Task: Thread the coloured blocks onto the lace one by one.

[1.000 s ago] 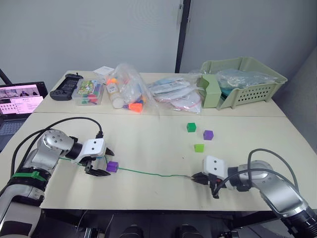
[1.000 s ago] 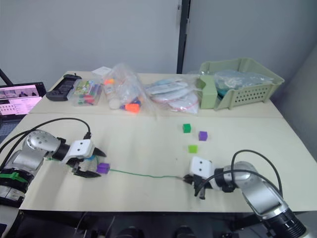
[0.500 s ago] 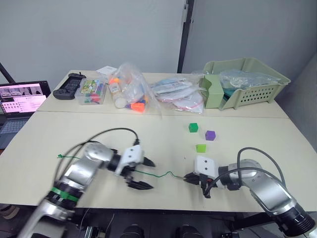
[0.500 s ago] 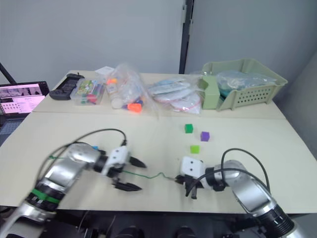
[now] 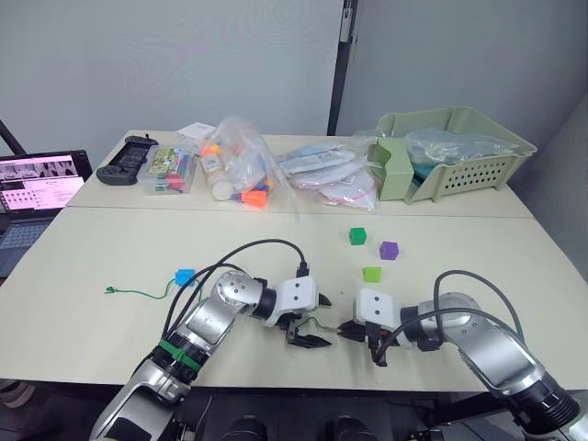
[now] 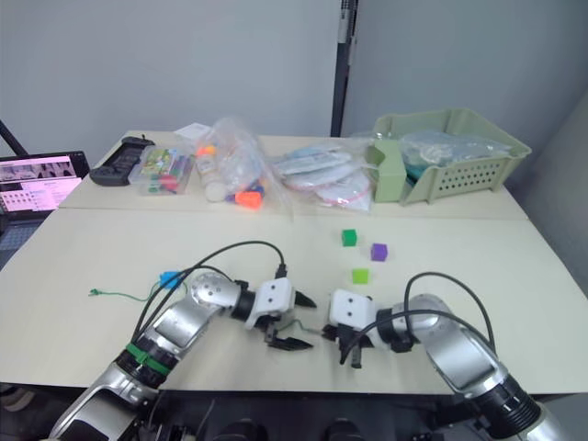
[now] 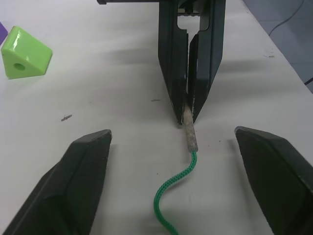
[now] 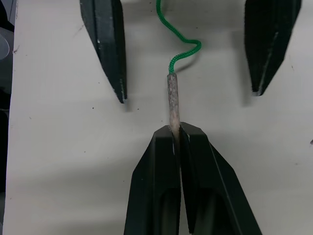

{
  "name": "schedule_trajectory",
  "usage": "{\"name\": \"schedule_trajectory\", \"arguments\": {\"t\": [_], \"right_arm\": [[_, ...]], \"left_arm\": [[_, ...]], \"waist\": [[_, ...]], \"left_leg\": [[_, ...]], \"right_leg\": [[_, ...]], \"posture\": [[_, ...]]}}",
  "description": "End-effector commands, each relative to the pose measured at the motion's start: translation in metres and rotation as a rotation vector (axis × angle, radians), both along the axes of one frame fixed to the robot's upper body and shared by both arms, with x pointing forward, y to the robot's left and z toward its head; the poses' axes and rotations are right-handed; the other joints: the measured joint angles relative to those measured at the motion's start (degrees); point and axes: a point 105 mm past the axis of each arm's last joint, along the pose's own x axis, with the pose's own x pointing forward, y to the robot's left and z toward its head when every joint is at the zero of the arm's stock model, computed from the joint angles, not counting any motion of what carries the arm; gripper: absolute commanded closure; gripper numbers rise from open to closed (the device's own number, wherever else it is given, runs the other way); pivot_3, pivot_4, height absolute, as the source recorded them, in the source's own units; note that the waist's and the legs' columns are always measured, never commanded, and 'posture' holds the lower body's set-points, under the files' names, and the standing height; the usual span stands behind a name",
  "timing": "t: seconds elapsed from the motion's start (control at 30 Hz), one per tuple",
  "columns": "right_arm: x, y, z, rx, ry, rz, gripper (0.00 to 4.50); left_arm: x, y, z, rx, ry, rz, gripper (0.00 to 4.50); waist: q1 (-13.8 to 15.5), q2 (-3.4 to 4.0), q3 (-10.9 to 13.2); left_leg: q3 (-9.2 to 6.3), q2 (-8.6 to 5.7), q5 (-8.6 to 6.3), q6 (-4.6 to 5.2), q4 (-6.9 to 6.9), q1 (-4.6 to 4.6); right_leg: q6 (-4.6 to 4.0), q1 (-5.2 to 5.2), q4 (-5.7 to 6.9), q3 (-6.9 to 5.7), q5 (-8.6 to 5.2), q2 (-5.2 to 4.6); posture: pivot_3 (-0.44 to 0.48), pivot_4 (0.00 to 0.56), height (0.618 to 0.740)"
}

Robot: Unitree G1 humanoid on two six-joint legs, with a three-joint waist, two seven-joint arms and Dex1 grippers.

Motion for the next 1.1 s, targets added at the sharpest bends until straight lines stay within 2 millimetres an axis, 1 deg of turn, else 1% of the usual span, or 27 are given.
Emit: {"name": "schedule_trajectory", "arguments": {"t": [0.03, 0.3, 0.33, 0.67, 0.8, 0.87, 0.9, 0.97, 1.03, 1.1], "right_arm": [[0.0, 0.004, 0.006, 0.004, -0.027, 0.012, 4.5], [0.0, 0.004, 0.006, 0.007, -0.026, 0.006, 4.5], [0.0, 0.004, 0.006, 0.007, -0.027, 0.005, 4.5], [0.0, 0.004, 0.006, 0.005, -0.025, 0.002, 4.5], [0.001, 0.004, 0.01, 0.034, -0.025, -0.02, 4.5], [0.003, 0.002, 0.017, 0.077, -0.04, -0.067, 3.8], [0.002, -0.001, 0.019, 0.088, -0.035, -0.084, 3.53], [-0.001, -0.008, 0.024, 0.11, -0.035, -0.129, 2.84], [-0.002, -0.024, 0.036, 0.201, -0.048, -0.263, 2.18], [-0.004, -0.036, 0.043, 0.291, -0.051, -0.379, 1.49]], "left_arm": [[0.0, -0.005, 0.011, -0.004, -0.036, -0.022, 1.68], [-0.001, -0.005, 0.011, 0.009, -0.029, -0.031, 4.34], [-0.001, -0.005, 0.011, 0.009, -0.028, -0.031, 4.45], [-0.002, -0.006, 0.011, -0.003, -0.019, -0.036, 4.45], [-0.002, -0.005, 0.013, -0.024, -0.012, -0.029, 4.45], [-0.002, -0.003, 0.014, -0.033, -0.006, -0.02, 4.5], [-0.002, -0.002, 0.014, -0.035, -0.005, -0.018, 4.5], [-0.001, 0.0, 0.014, -0.039, -0.003, -0.011, 4.5], [-0.001, 0.004, 0.017, -0.063, 0.004, 0.007, 4.5], [-0.001, 0.007, 0.02, -0.084, 0.012, 0.021, 4.5]], "waist": [[0.0, 0.0, 0.0], [0.0, 0.0, 0.0], [0.0, 0.0, 0.0], [0.0, 0.0, 0.0], [0.0, 0.0, 0.0], [0.0, 0.0, 0.0], [0.1, 0.0, 0.0], [0.2, 0.0, 0.0], [0.3, 0.0, 0.0], [0.5, 0.0, 0.0]], "left_leg": [[0.0, 0.0, 0.0, 0.0, 0.0, 0.0], [-0.01, 0.0, 0.0, 0.0, 0.0, -0.01], [-0.01, 0.0, 0.0, 0.0, 0.0, 0.0], [-0.01, -0.01, 0.0, 0.0, 0.0, 0.0], [-0.02, -0.01, 0.0, 0.0, 0.0, 0.0], [-0.03, -0.01, 0.0, 0.0, 0.0, -0.01], [-0.05, -0.01, 0.0, 0.0, 0.0, -0.01], [-0.09, -0.04, 0.0, 0.0, 0.0, -0.03], [-0.11, -0.05, 0.0, 0.0, 0.0, -0.05], [-0.19, -0.05, -0.01, 0.01, 0.01, -0.06]], "right_leg": [[0.0, 0.0, 0.0, 0.0, 0.0, 0.0], [0.0, 0.0, 0.0, 0.0, 0.0, 0.0], [0.0, 0.0, 0.0, 0.0, 0.0, 0.0], [0.0, 0.0, 0.0, 0.0, 0.0, -0.01], [0.0, 0.0, 0.0, 0.0, 0.0, -0.01], [0.0, 0.0, 0.0, 0.0, 0.0, -0.01], [0.0, 0.0, 0.01, 0.0, 0.0, -0.01], [0.0, 0.0, 0.01, 0.0, 0.0, -0.05], [0.01, 0.0, -0.02, 0.01, 0.0, -0.06], [0.02, 0.01, -0.02, 0.01, 0.0, -0.07]], "posture": [[0.0, 0.15, 0.74], [0.0, 0.15, 0.74], [0.0, 0.15, 0.74], [0.0, 0.15, 0.74], [0.0, 0.15, 0.74], [0.0, 0.15, 0.74], [0.0, 0.15, 0.74], [0.0, 0.15, 0.74], [0.0, 0.15, 0.74], [0.0, 0.15, 0.74]]}}
